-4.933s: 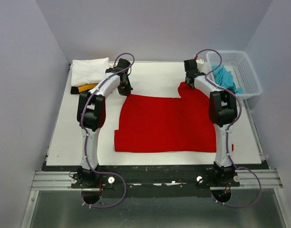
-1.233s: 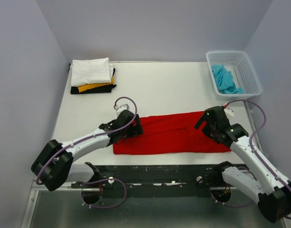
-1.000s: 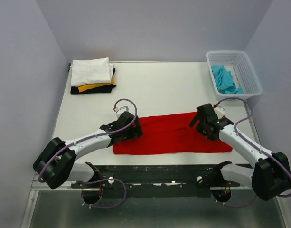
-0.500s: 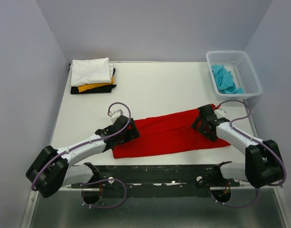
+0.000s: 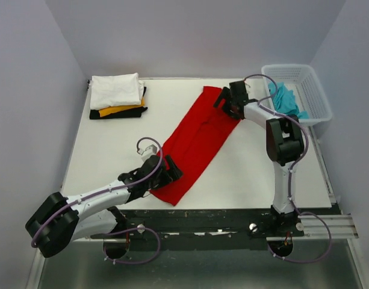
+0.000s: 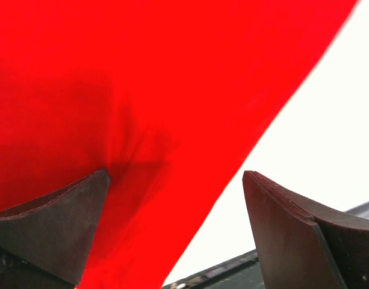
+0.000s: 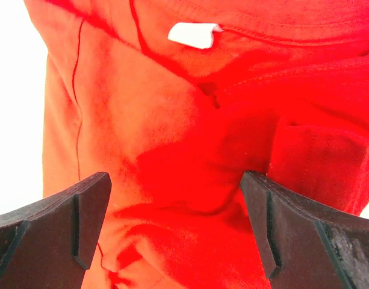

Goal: Fold and stack the t-shirts
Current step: Rotate the tshirt 90 degrees

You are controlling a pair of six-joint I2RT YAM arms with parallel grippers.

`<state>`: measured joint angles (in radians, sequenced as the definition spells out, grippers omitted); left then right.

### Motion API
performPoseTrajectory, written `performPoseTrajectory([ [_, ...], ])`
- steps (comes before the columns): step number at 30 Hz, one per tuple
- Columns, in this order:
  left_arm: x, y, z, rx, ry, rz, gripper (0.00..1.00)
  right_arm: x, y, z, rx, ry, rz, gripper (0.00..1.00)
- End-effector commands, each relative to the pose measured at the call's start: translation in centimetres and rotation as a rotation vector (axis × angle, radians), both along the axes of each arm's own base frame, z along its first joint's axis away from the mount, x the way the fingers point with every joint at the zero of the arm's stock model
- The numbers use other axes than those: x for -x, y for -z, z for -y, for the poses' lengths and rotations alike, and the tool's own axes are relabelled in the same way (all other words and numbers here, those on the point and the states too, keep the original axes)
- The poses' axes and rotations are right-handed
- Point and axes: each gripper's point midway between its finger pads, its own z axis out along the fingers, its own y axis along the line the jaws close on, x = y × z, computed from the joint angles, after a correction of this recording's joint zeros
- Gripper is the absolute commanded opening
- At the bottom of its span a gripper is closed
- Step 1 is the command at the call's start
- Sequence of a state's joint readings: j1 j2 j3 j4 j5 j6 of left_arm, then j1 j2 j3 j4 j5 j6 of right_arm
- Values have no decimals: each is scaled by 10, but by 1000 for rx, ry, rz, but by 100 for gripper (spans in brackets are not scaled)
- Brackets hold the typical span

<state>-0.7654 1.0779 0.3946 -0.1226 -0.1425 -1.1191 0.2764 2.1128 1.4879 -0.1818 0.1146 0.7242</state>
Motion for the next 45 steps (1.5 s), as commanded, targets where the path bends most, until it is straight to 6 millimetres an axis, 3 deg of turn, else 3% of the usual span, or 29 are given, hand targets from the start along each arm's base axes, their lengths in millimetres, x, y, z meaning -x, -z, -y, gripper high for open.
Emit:
performPoseTrajectory([
  [1, 54, 37, 25, 86, 49, -205, 98, -19, 53, -45, -76, -212, -112, 100],
  [6, 64, 40, 58, 53, 34, -253, 98, -67, 64, -75, -146, -269, -70, 100],
  [10, 69, 31, 94, 46, 91, -255, 99, -88, 68, -107, -257, -343, -1, 98],
  [12, 73, 27, 105, 14, 128, -254, 99, -100, 66, -110, -253, -336, 21, 98],
  [14, 78, 23, 106, -34, 144, -239, 99, -111, 54, -110, -242, -328, 58, 98],
  [16, 80, 10, 102, -58, 144, -183, 98, -119, 28, -112, -234, -341, 107, 99],
  [20, 78, -27, 84, -126, 186, -2, 99, -118, -57, -110, -182, -376, 210, 99],
  [21, 75, -32, 74, -176, 198, 32, 99, -111, -81, -110, -142, -383, 242, 100],
  [22, 73, -32, 55, -261, 176, 33, 98, -99, -89, -109, -88, -395, 250, 100],
  [24, 67, -29, 8, -432, 47, 21, 99, -76, -126, -103, 43, -368, 314, 100],
  [27, 68, -21, -26, -530, -15, -19, 99, -35, -145, -85, 183, -288, 333, 100],
  [30, 68, -10, -20, -432, 47, -12, 99, 29, -131, -71, 87, -246, 236, 100],
  [33, 60, -5, -10, -244, 86, 17, 98, 99, -100, -65, 6, -240, 150, 100],
  [37, 54, -17, 12, 24, 187, 107, 99, 178, -75, -65, -24, -281, 85, 100],
  [43, 52, -18, 21, 108, 246, 132, 98, 252, -54, -48, -107, -342, 5, 99],
  [45, 52, -9, 21, 81, 253, 89, 91, 275, -49, -51, -157, -395, -37, 98],
])
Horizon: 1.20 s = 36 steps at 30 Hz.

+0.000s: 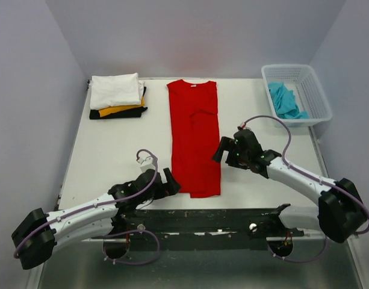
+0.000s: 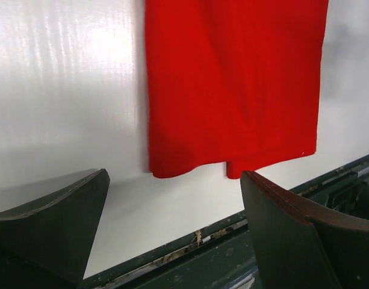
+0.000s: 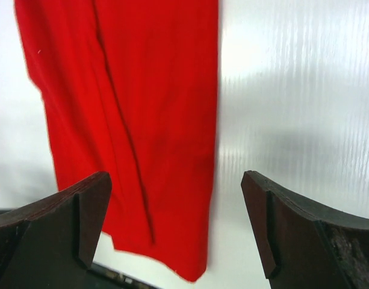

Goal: Fold and stack the t-shirts
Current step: Rotate the tshirt 90 degrees, then grab the bottom of the folded rectangular tshirt with both arms

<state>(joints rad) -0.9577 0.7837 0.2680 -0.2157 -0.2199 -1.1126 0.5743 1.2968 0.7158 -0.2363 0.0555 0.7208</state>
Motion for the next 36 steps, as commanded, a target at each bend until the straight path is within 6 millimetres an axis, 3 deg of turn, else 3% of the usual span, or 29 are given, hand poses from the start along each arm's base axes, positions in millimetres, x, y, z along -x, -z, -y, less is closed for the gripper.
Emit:
performPoseTrajectory([
  [1, 3, 2, 22, 35, 114, -32, 86, 39, -7, -9, -138, -77, -55, 98],
  [2, 3, 7, 21, 20, 113, -51, 81, 49, -5, -10, -158, -96, -77, 97],
  [4, 5, 14, 22, 3, 119, -80, 60, 67, 3, -10, -186, -126, -123, 95],
  [7, 6, 22, 20, -14, 111, -98, 51, 89, 16, -6, -175, -160, -199, 93],
  [9, 4, 27, 16, -25, 91, -101, 39, 104, 26, -1, -149, -183, -256, 92],
  [14, -1, 32, 10, -58, 46, -115, 0, 135, 46, -8, -205, -249, -367, 79],
  [21, 2, 31, 13, -25, 73, -101, 0, 143, 62, -12, -238, -234, -405, 60],
  [28, 11, 33, 13, -8, 99, -126, 0, 151, 78, -14, -244, -245, -433, 28],
  [31, 14, 34, 6, -40, 98, -133, 0, 162, 82, -16, -296, -257, -441, 3],
  [36, 41, 34, 10, 32, 151, -169, 0, 186, 71, -10, -302, -285, -445, 1],
])
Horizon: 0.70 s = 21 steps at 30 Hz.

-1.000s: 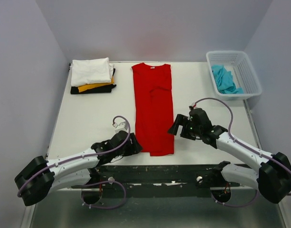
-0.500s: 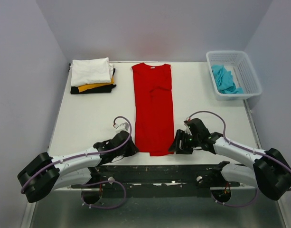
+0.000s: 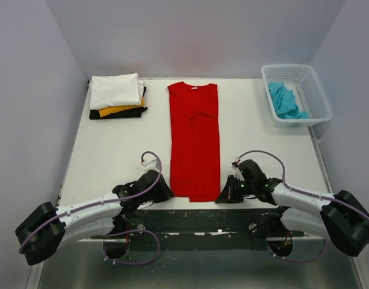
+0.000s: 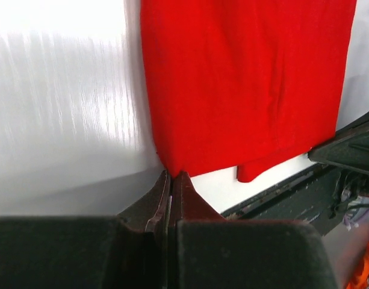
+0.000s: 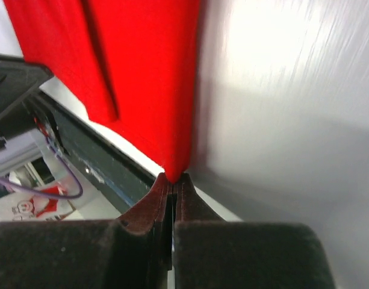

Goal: Fold and stack the t-shirts
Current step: Grab the bottom of the folded rectangular tshirt with both arms, then fold the folded rectangular tshirt in 1/3 of the way

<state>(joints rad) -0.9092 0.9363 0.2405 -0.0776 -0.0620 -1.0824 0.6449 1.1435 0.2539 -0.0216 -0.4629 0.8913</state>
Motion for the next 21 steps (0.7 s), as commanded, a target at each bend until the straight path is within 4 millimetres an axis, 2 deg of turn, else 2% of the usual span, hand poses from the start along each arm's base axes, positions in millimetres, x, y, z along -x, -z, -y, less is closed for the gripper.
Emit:
performPoseTrajectory([
  [1, 37, 11, -2, 29, 74, -82, 0, 34, 3, 15, 42, -31, -45, 1],
  [5, 62, 1, 11, 67, 146, -87, 0, 47, -18, 11, -33, -62, -17, 1],
  [9, 59, -11, 11, 56, 135, -44, 0, 37, -33, 6, -86, -38, 71, 1],
  [13, 41, -35, 21, 94, 114, 46, 0, 6, -53, 1, -94, 49, 195, 1],
  [19, -12, -76, 27, 129, 39, 162, 0, -54, -80, -6, -37, 213, 348, 1],
  [21, -31, -85, 23, 123, -2, 192, 0, -77, -84, -5, 20, 275, 387, 1],
])
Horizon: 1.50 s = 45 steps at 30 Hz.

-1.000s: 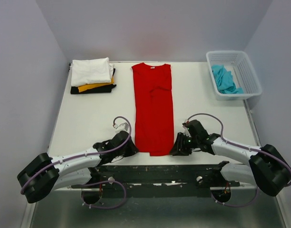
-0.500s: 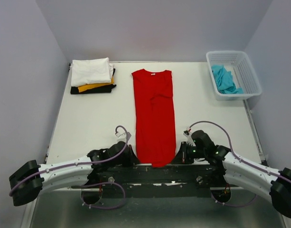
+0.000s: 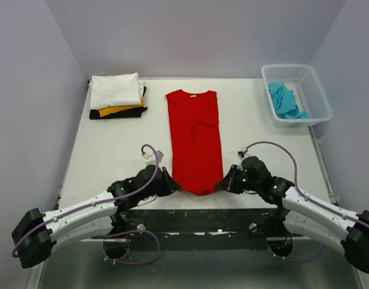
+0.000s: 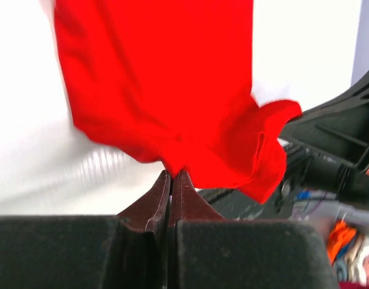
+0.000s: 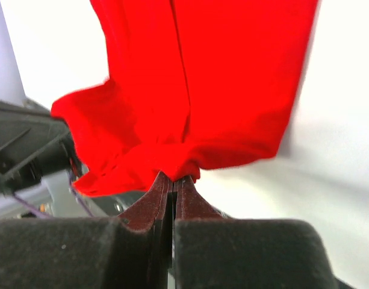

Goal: Fold and stack the t-shirts
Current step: Fold the folded rectangular tshirt in 1/3 of the way

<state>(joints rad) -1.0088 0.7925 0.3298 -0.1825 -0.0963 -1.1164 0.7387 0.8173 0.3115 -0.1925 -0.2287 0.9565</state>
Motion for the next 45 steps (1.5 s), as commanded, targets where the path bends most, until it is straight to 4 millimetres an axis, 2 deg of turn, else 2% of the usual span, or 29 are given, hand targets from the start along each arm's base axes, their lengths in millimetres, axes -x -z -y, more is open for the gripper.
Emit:
performPoseTrajectory([
  [1, -48, -35, 0, 15, -75, 127, 0, -70, -33, -2, 63, 212, 183, 1],
  [3, -66, -48, 0, 12, -90, 162, 0, -91, -39, -2, 103, 270, 220, 1],
  [9, -124, -69, -6, -49, -173, 203, 0, -148, -66, -7, 197, 379, 325, 1],
  [14, -165, -76, -9, -74, -200, 187, 0, -190, -79, -7, 258, 420, 378, 1],
  [18, -195, -82, -10, -83, -197, 200, 0, -220, -82, -5, 253, 427, 406, 1],
  [21, -214, -79, -9, -88, -189, 174, 0, -245, -86, -4, 225, 432, 428, 1],
  [29, -246, -62, -15, -123, -203, 125, 0, -281, -69, -7, 267, 389, 459, 1],
  [35, -261, -46, -22, -155, -227, 91, 0, -295, -50, -12, 282, 368, 436, 1],
  [41, -282, -26, -26, -185, -241, 48, 5, -309, -33, -4, 325, 414, 412, 1],
  [42, -284, -23, -27, -191, -241, 33, 7, -312, -27, -3, 340, 420, 406, 2],
  [45, -289, -18, -26, -193, -235, 19, 26, -320, -18, 0, 372, 432, 387, 9],
])
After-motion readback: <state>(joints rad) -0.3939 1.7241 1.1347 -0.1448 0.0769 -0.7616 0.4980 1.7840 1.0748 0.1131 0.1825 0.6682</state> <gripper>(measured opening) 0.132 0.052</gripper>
